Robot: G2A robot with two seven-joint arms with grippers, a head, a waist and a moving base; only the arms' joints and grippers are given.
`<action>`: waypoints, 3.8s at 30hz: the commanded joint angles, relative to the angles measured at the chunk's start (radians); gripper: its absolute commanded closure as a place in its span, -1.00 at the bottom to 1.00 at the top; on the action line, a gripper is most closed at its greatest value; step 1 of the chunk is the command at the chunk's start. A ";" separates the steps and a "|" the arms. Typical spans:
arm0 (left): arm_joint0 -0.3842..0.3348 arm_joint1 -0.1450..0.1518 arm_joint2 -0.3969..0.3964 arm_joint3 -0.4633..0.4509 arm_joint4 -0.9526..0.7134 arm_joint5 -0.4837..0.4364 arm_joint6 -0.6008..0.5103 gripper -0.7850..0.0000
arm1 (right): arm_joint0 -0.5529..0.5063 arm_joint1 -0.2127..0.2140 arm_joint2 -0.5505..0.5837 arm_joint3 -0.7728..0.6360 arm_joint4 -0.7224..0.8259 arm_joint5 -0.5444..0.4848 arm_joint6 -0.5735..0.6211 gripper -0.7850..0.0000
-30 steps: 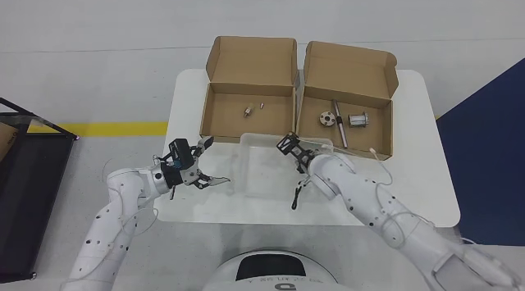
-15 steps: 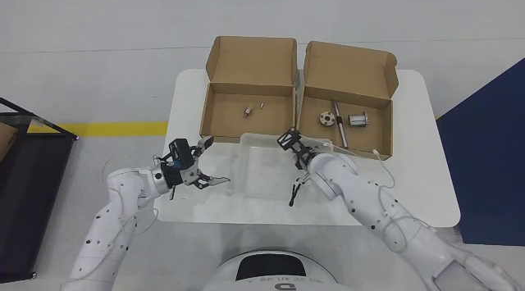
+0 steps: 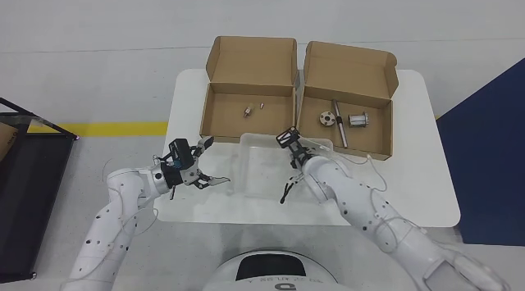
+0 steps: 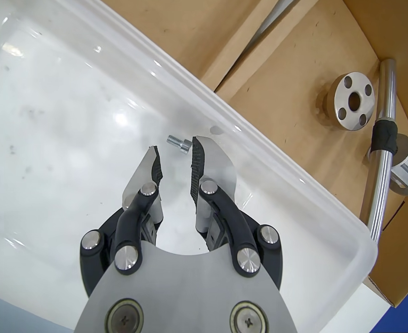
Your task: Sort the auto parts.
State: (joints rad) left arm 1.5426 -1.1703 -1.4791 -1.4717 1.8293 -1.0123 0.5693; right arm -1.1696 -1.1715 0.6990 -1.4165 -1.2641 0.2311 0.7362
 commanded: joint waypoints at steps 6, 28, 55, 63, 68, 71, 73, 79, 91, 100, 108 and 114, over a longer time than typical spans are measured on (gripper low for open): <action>0.000 0.000 0.000 0.000 0.000 0.000 0.000 -1.00 | 0.008 -0.018 -0.002 0.014 -0.007 0.002 0.012 0.40; 0.000 0.000 0.000 0.000 0.000 0.000 0.000 -1.00 | 0.016 -0.057 0.024 0.070 -0.027 -0.020 0.022 1.00; 0.000 0.000 0.000 0.000 0.000 0.000 0.000 -1.00 | -0.267 0.022 0.269 -0.218 -0.154 -0.143 -0.108 1.00; 0.000 0.000 0.000 0.000 0.000 0.000 0.000 -1.00 | -0.174 -0.017 0.202 -0.108 -0.122 -0.094 -0.077 0.74; 0.000 0.000 0.000 0.000 0.000 0.000 0.000 -1.00 | -0.131 -0.039 0.175 -0.046 -0.093 -0.071 -0.076 0.69; 0.000 0.000 0.000 0.000 0.000 0.000 0.000 -1.00 | -0.114 -0.049 0.164 -0.021 -0.084 -0.064 -0.077 0.70; 0.000 0.000 0.000 0.000 0.000 0.000 0.000 -1.00 | -0.106 -0.055 0.161 -0.010 -0.080 -0.059 -0.077 0.70; 0.000 0.000 0.000 0.000 0.000 0.000 0.000 -1.00 | -0.087 -0.070 0.150 0.020 -0.074 -0.044 -0.064 0.67; 0.000 0.000 0.000 0.000 0.000 0.000 0.000 -1.00 | -0.064 -0.093 0.138 0.059 -0.080 -0.035 -0.036 0.79; 0.000 0.000 0.000 0.000 0.000 0.000 0.000 -1.00 | -0.085 -0.098 0.156 0.042 -0.099 -0.026 -0.037 0.68; 0.000 0.000 0.000 0.000 0.000 0.000 0.000 -1.00 | -0.071 -0.111 0.159 0.071 -0.098 -0.012 -0.038 0.61; 0.000 0.000 0.000 0.000 0.000 0.000 0.000 -1.00 | -0.065 -0.121 0.160 0.091 -0.099 -0.006 -0.040 0.51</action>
State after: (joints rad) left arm 1.5426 -1.1703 -1.4791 -1.4717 1.8293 -1.0123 0.5693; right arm -1.2356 -1.2907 0.8595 -1.3288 -1.3622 0.2253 0.6962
